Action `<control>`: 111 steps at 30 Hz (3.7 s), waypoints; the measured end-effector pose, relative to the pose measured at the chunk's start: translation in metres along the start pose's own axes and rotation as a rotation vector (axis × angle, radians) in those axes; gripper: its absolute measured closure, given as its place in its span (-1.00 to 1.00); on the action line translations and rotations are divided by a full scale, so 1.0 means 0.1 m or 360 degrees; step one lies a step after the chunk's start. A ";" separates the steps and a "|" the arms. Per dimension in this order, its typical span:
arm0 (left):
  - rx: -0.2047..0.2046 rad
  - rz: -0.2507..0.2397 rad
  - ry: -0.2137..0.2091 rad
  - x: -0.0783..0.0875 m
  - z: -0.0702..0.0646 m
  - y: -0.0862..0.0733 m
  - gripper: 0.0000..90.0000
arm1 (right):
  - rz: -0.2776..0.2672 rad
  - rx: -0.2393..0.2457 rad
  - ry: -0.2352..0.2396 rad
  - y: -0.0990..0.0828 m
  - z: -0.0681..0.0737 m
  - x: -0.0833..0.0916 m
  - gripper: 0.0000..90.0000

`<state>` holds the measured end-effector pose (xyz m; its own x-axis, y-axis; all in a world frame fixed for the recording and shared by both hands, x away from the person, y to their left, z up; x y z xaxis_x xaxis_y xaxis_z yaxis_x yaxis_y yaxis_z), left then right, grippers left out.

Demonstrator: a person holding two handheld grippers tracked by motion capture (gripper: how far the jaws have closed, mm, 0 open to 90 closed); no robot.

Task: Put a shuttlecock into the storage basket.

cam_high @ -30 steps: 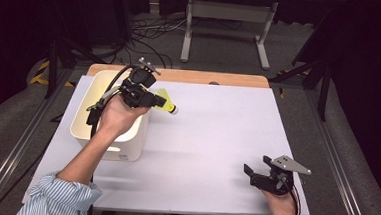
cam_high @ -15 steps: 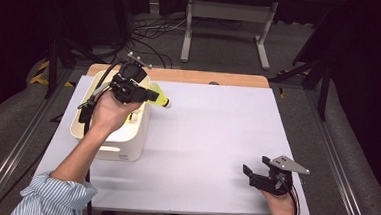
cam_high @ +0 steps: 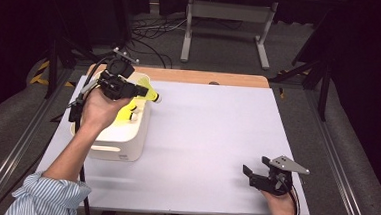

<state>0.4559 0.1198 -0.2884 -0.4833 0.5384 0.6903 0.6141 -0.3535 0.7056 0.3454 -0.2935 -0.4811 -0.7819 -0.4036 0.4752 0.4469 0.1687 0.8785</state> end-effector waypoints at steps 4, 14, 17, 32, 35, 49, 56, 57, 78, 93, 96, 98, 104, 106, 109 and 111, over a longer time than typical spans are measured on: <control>0.0025 -0.0008 0.0009 0.02 0.06 -0.01 0.98 | 0.0004 0.0000 -0.0001 0.00 0.00 0.00 -0.59; 0.0092 -0.0027 0.0048 0.08 0.22 -0.06 0.98 | 0.0013 0.0002 -0.0001 -0.01 0.00 -0.01 -0.59; 0.0098 -0.0027 0.0066 0.08 0.26 -0.08 0.98 | 0.0014 0.0001 0.0001 -0.01 0.00 -0.01 -0.59; 0.0162 -0.0001 0.0153 0.12 0.46 -0.23 0.98 | 0.0030 0.0007 0.0009 -0.02 0.01 -0.02 -0.60; 0.0175 0.0018 0.0168 0.10 0.50 -0.27 0.98 | 0.0034 0.0007 0.0009 -0.02 0.01 -0.03 -0.59; 0.0187 0.0166 0.0204 -0.12 0.58 -0.48 0.98 | 0.0037 0.0002 0.0017 -0.03 0.01 -0.03 -0.60; 0.0198 0.0219 0.0194 -0.23 0.60 -0.54 0.98 | 0.0036 0.0000 0.0020 -0.02 0.01 -0.03 -0.60; 0.0198 0.0219 0.0194 -0.23 0.60 -0.54 0.98 | 0.0036 0.0000 0.0020 -0.03 0.01 -0.03 -0.60; 0.0191 0.0345 0.0174 -0.44 0.57 -0.66 0.97 | 0.0042 0.0002 0.0025 -0.03 0.02 -0.03 -0.60; 0.0181 0.0396 0.0159 -0.53 0.54 -0.69 0.94 | 0.0039 0.0006 0.0024 -0.03 0.02 -0.03 -0.60; 0.0188 0.0384 0.0155 -0.53 0.53 -0.69 0.86 | 0.0037 0.0009 0.0023 -0.02 0.02 -0.03 -0.60; 0.0197 0.0369 0.0156 -0.52 0.53 -0.68 0.74 | 0.0037 0.0008 0.0023 -0.02 0.02 -0.03 -0.60; 0.0207 0.0350 0.0169 -0.49 0.53 -0.67 0.51 | 0.0041 0.0010 0.0025 -0.02 0.02 -0.03 -0.60; 0.0207 0.0343 0.0177 -0.47 0.53 -0.67 0.44 | 0.0039 0.0011 0.0025 -0.02 0.02 -0.03 -0.60; 0.0207 0.0323 0.0194 -0.45 0.52 -0.65 0.34 | 0.0041 0.0010 0.0026 -0.02 0.02 -0.03 -0.60; 0.0197 0.0316 0.0202 -0.42 0.52 -0.64 0.28 | 0.0041 0.0011 0.0026 -0.03 0.02 -0.03 -0.60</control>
<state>0.4695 0.1589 -0.3707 -0.4154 0.3651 0.8332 0.7725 -0.3420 0.5350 0.3458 -0.2908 -0.4847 -0.7628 -0.4135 0.4971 0.4640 0.1855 0.8662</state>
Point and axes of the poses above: each handheld gripper's, and its own axes: x roughly backward along the jaws, y roughly out of its top, z roughly to its left, the point moved 5 cm from there along -x, roughly forward along the jaws, and after that the axes turned 4 degrees about -z, right-handed, at the moved point
